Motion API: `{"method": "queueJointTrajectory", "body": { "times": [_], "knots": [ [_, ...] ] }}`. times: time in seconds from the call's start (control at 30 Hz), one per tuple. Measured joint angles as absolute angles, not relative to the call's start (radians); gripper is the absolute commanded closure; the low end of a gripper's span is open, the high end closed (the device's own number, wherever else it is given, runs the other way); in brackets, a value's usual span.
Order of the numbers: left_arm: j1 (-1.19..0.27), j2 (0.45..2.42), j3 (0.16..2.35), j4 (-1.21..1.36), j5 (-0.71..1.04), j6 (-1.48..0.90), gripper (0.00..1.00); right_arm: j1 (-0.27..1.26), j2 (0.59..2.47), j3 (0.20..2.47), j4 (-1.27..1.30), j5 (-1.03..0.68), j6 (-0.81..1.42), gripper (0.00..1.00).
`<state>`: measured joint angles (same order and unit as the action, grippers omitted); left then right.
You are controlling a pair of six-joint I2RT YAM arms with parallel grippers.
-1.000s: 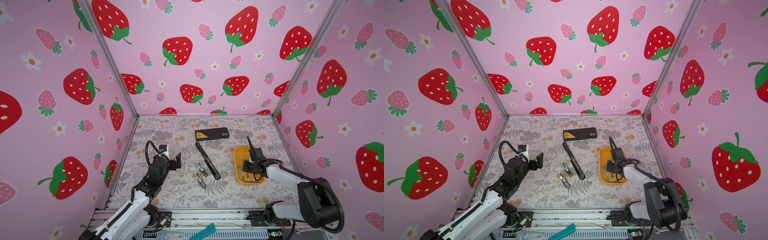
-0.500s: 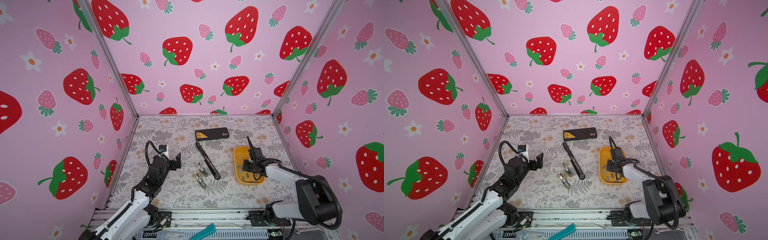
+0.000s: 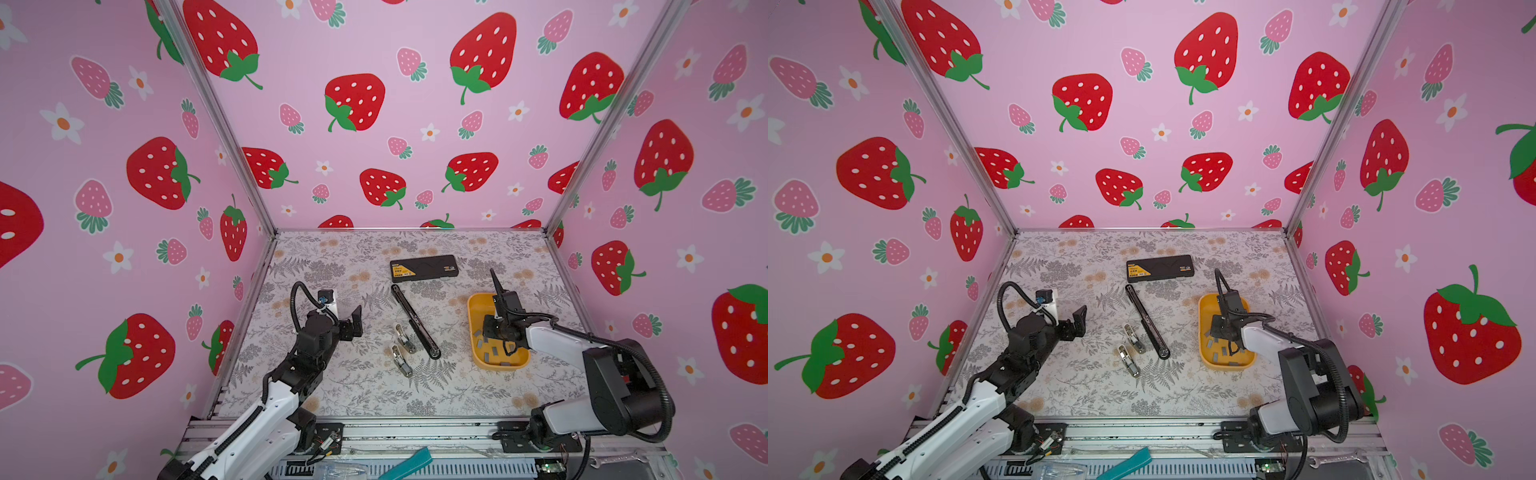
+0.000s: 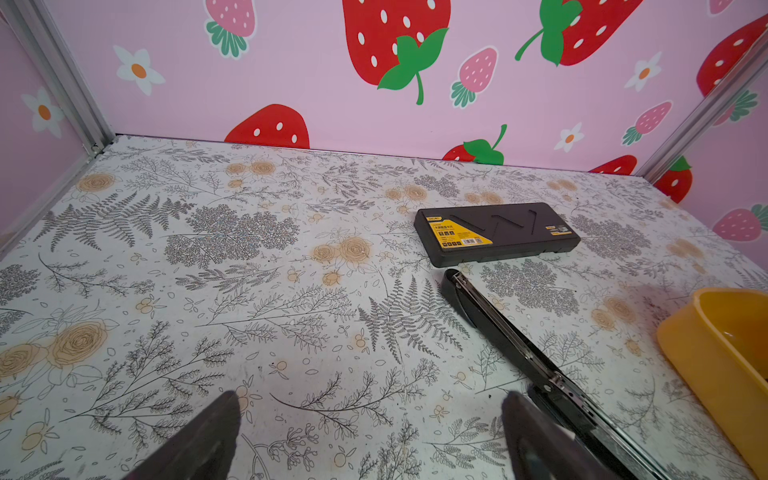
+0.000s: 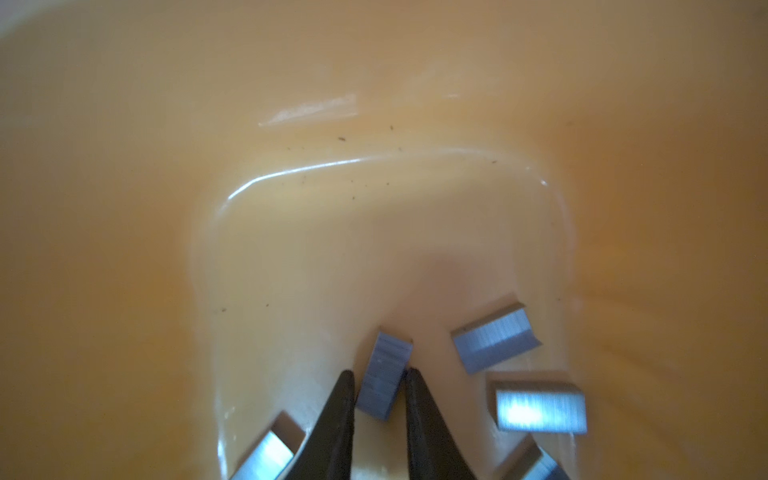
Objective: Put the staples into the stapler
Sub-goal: 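Lower the open right gripper toward another staple strip in the tray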
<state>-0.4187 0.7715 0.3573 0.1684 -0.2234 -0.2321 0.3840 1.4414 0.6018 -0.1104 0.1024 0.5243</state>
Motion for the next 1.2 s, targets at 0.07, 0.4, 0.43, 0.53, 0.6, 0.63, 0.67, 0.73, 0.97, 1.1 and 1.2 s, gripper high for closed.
{"method": "queueJointTrajectory", "body": {
  "times": [0.07,0.4,0.43,0.53,0.6,0.63,0.67,0.73,0.97,1.1,1.2],
  "knots": [
    [-0.419,0.772,0.357,0.168,-0.223,-0.232,0.01,0.384,1.442,0.602,-0.11,0.104,0.524,0.75],
    [-0.419,0.772,0.357,0.169,-0.223,-0.232,0.01,0.388,1.472,0.628,-0.105,0.118,0.52,0.69],
    [-0.419,0.772,0.357,0.169,-0.223,-0.233,0.01,0.388,1.481,0.635,-0.105,0.12,0.519,0.69],
    [-0.419,0.772,0.357,0.169,-0.223,-0.233,0.01,0.388,1.507,0.655,-0.096,0.124,0.517,0.7],
    [-0.419,0.772,0.357,0.169,-0.223,-0.233,0.01,0.388,1.518,0.664,-0.091,0.126,0.514,0.72],
    [-0.419,0.772,0.357,0.169,-0.223,-0.233,0.01,0.388,1.52,0.665,-0.089,0.128,0.512,0.74],
    [-0.419,0.772,0.357,0.169,-0.223,-0.233,0.01,0.388,1.521,0.665,-0.088,0.131,0.511,0.76],
    [-0.419,0.772,0.357,0.169,-0.223,-0.233,0.01,0.388,1.521,0.665,-0.088,0.133,0.506,0.8],
    [-0.419,0.772,0.357,0.169,-0.219,-0.233,0.01,0.388,1.521,0.665,-0.088,0.138,0.503,0.9],
    [-0.419,0.772,0.357,0.169,-0.216,-0.233,0.01,0.388,1.522,0.665,-0.087,0.138,0.503,0.9],
    [-0.419,0.773,0.357,0.176,-0.215,-0.234,0.01,0.389,1.519,0.665,-0.088,0.139,0.503,0.9]
  ]
}}
